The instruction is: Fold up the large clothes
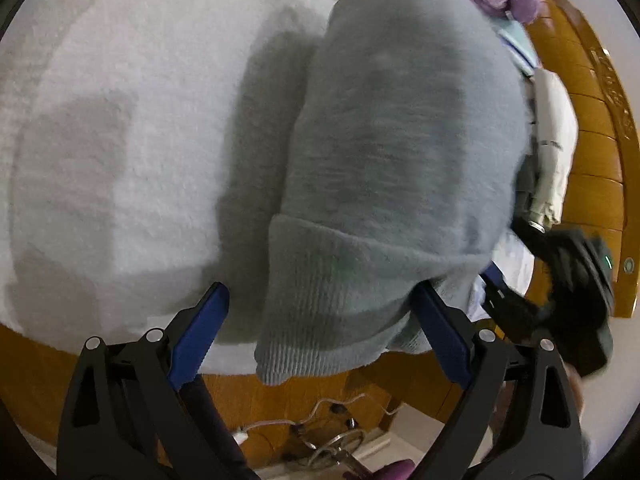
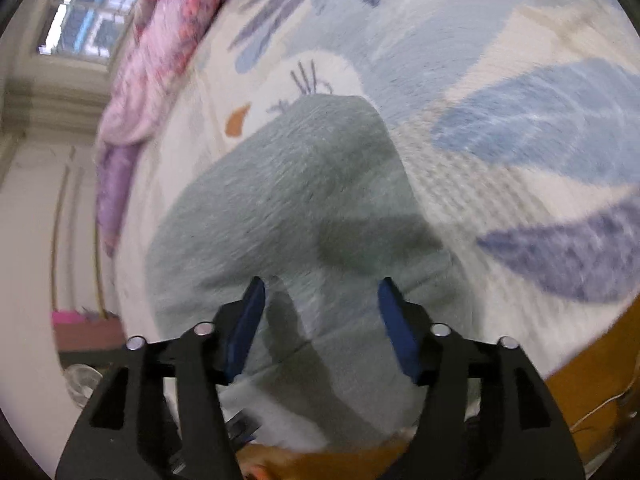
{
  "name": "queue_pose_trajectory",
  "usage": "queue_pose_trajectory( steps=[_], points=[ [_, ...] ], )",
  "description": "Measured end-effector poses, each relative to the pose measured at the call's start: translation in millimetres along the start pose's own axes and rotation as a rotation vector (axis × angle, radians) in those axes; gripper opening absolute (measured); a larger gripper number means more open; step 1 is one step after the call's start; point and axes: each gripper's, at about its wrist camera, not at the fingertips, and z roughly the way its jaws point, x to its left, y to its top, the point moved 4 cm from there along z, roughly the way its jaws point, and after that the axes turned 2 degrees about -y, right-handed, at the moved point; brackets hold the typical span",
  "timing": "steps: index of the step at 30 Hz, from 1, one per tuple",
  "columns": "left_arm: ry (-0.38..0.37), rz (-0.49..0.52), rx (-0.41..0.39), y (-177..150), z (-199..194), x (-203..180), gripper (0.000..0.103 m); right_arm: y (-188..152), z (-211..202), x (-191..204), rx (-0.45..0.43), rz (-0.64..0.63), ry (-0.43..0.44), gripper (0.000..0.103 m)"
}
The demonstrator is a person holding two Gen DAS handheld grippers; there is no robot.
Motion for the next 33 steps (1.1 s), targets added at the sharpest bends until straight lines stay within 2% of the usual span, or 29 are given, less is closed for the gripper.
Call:
queue_pose_trajectory(
  steps=[1, 2, 4, 6, 10, 12, 15, 21, 26, 28, 29, 32, 33],
  points=[
    [-0.038, -0.006, 0.006, 3, 1, -3, 0.058, -5, -8, -5, -0.013, 0.034, 0.012, 0.064],
    [-0.034, -0.002, 0.017, 6, -1, -7, 0.056, -10, -15, -11, -0.026, 0.073, 0.022, 0.069],
    [-0.028, 0.026, 0.021, 9, -9, -18, 0.043, -22, -29, -24, -0.050, 0.165, 0.044, 0.076],
    [-0.082, 0.007, 0.023, 13, -21, -27, 0.039, -42, -35, -40, -0.040, 0.305, 0.080, 0.080],
    [-0.131, 0.020, 0.000, 26, -41, -49, 0.037, -75, -21, -57, 0.041, 0.563, 0.243, 0.080],
    [-0.148, 0.041, -0.009, 32, -48, -61, 0.036, -86, -11, -56, 0.063, 0.637, 0.298, 0.080],
    [-0.136, 0.069, -0.010, 39, -49, -77, 0.036, -92, 1, -54, 0.046, 0.730, 0.378, 0.084],
    [-0.154, 0.043, 0.000, 50, -41, -91, 0.036, -95, 22, -54, 0.035, 0.886, 0.486, 0.089],
    [-0.152, 0.050, 0.012, 41, -47, -79, 0.036, -85, 29, -56, -0.046, 0.926, 0.530, 0.091],
    [-0.143, 0.053, 0.016, 42, -47, -77, 0.036, -72, 17, -46, -0.095, 0.876, 0.555, 0.082],
    [-0.139, 0.052, 0.021, 42, -47, -76, 0.036, -67, 13, -41, -0.104, 0.849, 0.558, 0.082],
    [-0.132, 0.057, 0.024, 44, -48, -78, 0.036, -49, 4, -25, -0.086, 0.717, 0.462, 0.056],
    [-0.125, 0.062, 0.021, 44, -49, -79, 0.036, -43, -4, -17, -0.096, 0.654, 0.416, 0.040]
  ],
)
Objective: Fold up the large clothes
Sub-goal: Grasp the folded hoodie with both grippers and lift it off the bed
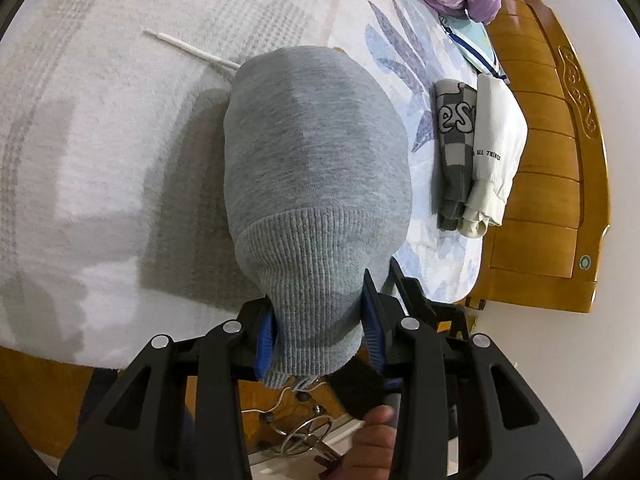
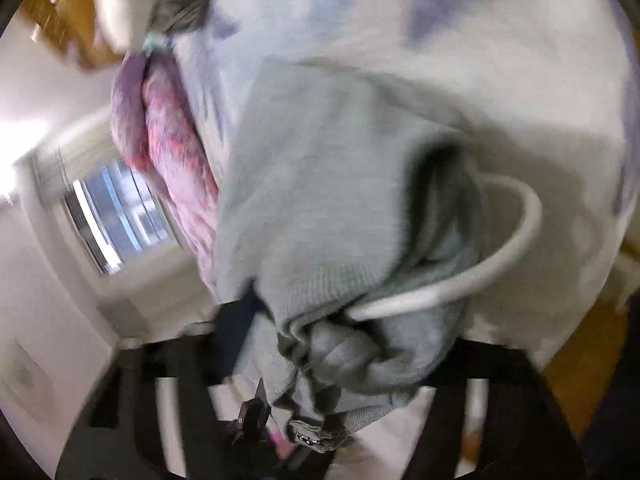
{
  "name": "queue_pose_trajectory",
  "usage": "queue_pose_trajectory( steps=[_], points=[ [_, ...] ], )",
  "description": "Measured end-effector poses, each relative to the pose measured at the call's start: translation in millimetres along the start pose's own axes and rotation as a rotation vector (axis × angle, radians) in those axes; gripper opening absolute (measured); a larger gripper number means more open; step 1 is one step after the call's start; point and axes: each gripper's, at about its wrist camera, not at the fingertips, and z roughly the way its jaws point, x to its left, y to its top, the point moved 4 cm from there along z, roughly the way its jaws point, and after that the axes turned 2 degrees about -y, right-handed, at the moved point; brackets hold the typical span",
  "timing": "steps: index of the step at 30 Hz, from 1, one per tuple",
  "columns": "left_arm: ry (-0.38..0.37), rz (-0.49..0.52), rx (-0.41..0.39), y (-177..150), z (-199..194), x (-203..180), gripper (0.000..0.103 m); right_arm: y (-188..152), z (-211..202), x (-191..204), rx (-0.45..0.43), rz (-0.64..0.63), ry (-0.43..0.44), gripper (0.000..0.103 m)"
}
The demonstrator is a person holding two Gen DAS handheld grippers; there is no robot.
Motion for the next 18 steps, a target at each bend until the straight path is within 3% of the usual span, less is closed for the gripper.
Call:
queue_pose_trajectory(
  steps=[1, 4, 7, 12, 18],
  points=[
    [0.004, 0.008, -0.002, 1, -3, -3, 0.036, -1, -2, 10, -0.004, -0.051, -0.022, 0.031],
    [0.004, 0.039, -0.009, 7, -17, -13, 0.036, -12, -12, 46, -0.007, -0.199, -0.060, 0.025],
    [0.019, 0.095, -0.026, 13, -37, -30, 0.036, -25, -18, 90, -0.011, -0.331, -0.084, 0.024],
    [-0.020, 0.131, -0.068, 22, -83, -62, 0.036, -56, -32, 160, -0.011, -0.520, -0.111, 0.023],
    [-0.077, 0.211, -0.103, 20, -136, -115, 0.036, -82, -66, 206, -0.011, -0.622, -0.083, 0.023]
  ],
)
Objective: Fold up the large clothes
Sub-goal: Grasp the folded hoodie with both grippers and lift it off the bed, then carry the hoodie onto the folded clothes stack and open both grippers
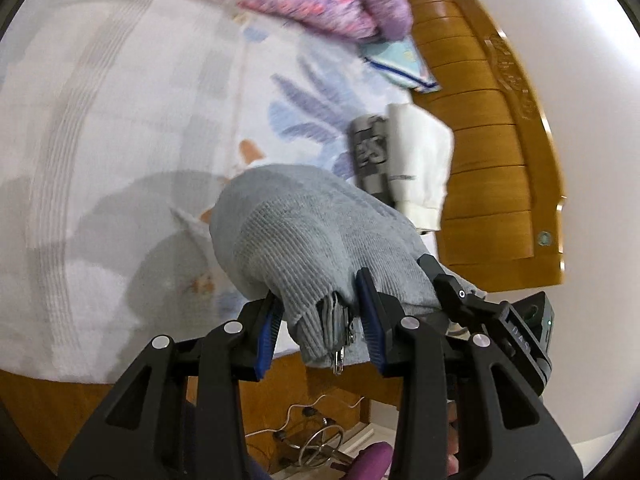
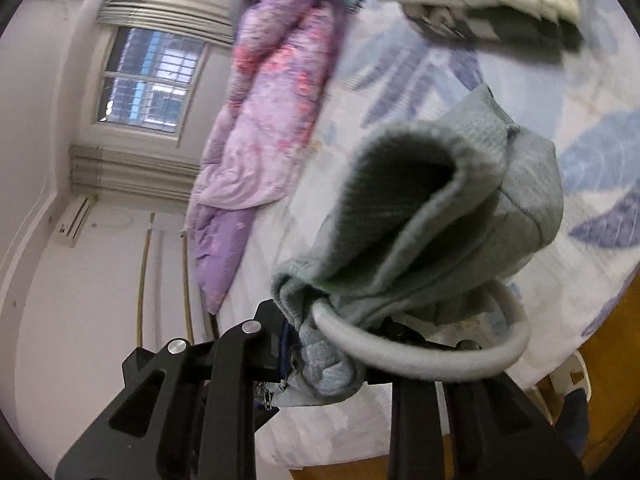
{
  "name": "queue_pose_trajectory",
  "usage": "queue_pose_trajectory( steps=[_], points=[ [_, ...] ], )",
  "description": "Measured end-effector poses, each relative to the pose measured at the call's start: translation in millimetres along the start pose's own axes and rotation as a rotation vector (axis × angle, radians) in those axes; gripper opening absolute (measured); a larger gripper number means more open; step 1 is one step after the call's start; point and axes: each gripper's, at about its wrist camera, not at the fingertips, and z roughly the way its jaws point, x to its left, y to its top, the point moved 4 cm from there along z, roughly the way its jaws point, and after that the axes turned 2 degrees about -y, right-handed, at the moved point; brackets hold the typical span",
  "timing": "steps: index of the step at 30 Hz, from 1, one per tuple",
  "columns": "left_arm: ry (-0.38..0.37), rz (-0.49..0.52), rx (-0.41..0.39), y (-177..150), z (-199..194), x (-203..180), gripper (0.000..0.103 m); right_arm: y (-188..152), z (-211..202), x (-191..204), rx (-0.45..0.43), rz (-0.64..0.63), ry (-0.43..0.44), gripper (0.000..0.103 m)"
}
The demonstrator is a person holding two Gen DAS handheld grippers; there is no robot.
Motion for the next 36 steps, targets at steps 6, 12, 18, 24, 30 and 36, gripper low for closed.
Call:
queue_pose_trajectory(
  steps=[6, 12, 18, 24, 30, 36],
  points=[
    [-0.072, 0.077, -0.047, 11, -29, -64, 0.036, 34, -45, 50, -0.044, -0.081, 0.050, 0.023],
    [-0.104, 0.156, -0.074, 33, -5, -131, 0.036, 102, -68, 58, -0.085, -0.103, 0.080, 0.023],
    [-0.124, 0.195, -0.093, 63, 63, -194, 0.036, 198, -73, 42, -0.088, -0.135, 0.090, 0.023],
    [-0.102, 0.222, -0.170, 110, 163, -278, 0.036, 340, -70, 16, -0.048, -0.176, 0.135, 0.023],
    [-0.151, 0.174, -0.286, 157, 240, -332, 0.036, 459, -75, -3, -0.019, -0.293, 0.231, 0.023],
    [0.019, 0.113, -0.145, 139, 360, -304, 0.034, 503, -31, -130, 0.113, -0.131, 0.026, 0.023]
  ],
)
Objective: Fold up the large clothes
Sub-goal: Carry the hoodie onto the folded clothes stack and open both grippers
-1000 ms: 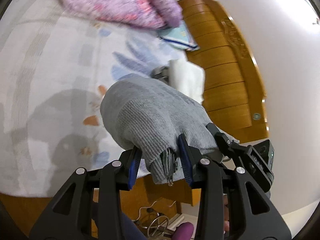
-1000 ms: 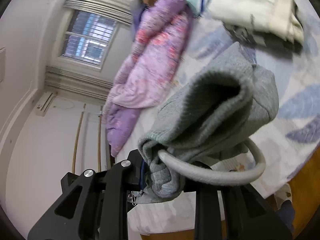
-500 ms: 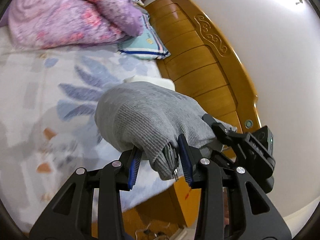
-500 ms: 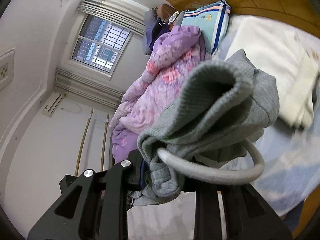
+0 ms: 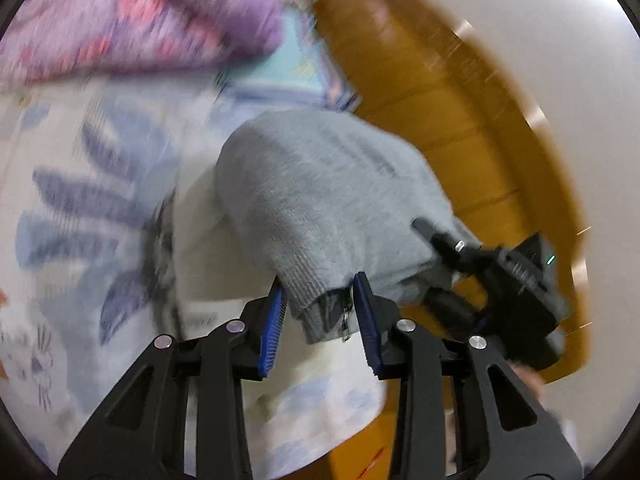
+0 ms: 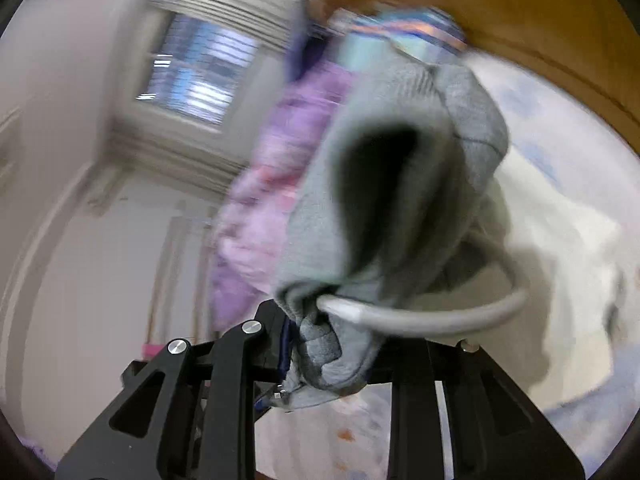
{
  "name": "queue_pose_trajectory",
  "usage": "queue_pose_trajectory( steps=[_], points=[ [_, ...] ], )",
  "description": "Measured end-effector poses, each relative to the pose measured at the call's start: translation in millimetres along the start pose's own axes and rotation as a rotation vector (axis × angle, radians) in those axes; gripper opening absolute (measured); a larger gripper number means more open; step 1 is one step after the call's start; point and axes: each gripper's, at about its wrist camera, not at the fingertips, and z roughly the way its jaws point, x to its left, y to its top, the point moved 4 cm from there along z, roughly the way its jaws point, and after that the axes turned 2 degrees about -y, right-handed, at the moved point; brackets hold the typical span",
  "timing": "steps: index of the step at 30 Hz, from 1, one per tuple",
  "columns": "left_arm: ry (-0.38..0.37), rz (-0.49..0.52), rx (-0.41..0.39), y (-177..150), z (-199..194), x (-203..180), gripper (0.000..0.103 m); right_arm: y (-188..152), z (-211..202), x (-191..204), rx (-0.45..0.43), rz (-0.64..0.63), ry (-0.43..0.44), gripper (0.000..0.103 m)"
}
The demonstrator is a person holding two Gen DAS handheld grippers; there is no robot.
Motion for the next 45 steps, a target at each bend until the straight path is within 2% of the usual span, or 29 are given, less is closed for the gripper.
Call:
queue_pose_trajectory(
  steps=[3, 6, 10, 13, 15, 18, 20, 23, 25, 27, 31, 35, 42, 44, 45],
  points=[
    [0.066, 0.002, 0.089, -33, 37, 15, 0.034, -10, 12, -62, 0.059, 0.108, -0.064, 0.023],
    [0.102, 0.022, 0.159, -55, 56, 18, 0.034, -16, 16, -94, 0.090, 0.169, -0.094, 0.024],
    [0.122, 0.023, 0.231, -74, 62, 19, 0.038, -18, 22, -128, 0.152, 0.260, -0.188, 0.037],
    [0.164, 0.015, 0.214, -67, 51, 19, 0.039, -23, 21, -130, 0.207, 0.246, -0.282, 0.052],
    [0.189, 0.016, 0.189, -55, 41, 16, 0.040, -21, 16, -126, 0.255, 0.227, -0.310, 0.058],
    [0.196, 0.054, 0.149, -36, 34, 1, 0.040, -13, 8, -119, 0.282, 0.153, -0.409, 0.058],
    [0.193, 0.091, 0.132, -23, 35, -14, 0.040, -4, -5, -108, 0.259, 0.096, -0.470, 0.058],
    [0.201, 0.128, 0.121, -4, 51, -27, 0.040, 17, -18, -71, 0.165, -0.021, -0.458, 0.056],
    [0.234, 0.133, 0.131, 3, 68, -26, 0.040, 26, -16, -48, 0.121, -0.070, -0.392, 0.055],
    [0.277, 0.132, 0.155, 5, 85, -20, 0.040, 38, 6, -34, 0.110, -0.099, -0.336, 0.055],
    [0.326, 0.135, 0.155, 15, 100, -15, 0.039, 53, 64, -52, 0.140, -0.082, -0.331, 0.040],
    [0.350, 0.149, 0.183, 22, 115, -5, 0.040, 58, 102, -71, 0.170, -0.028, -0.356, 0.039],
    [0.334, 0.123, 0.179, 34, 127, 1, 0.040, 64, 103, -78, 0.180, -0.032, -0.391, 0.040],
    [0.294, 0.104, 0.176, 33, 123, 1, 0.046, 63, 98, -75, 0.190, -0.039, -0.397, 0.040],
    [0.261, 0.086, 0.178, 32, 120, 2, 0.054, 60, 94, -74, 0.194, -0.047, -0.399, 0.041]
  ],
)
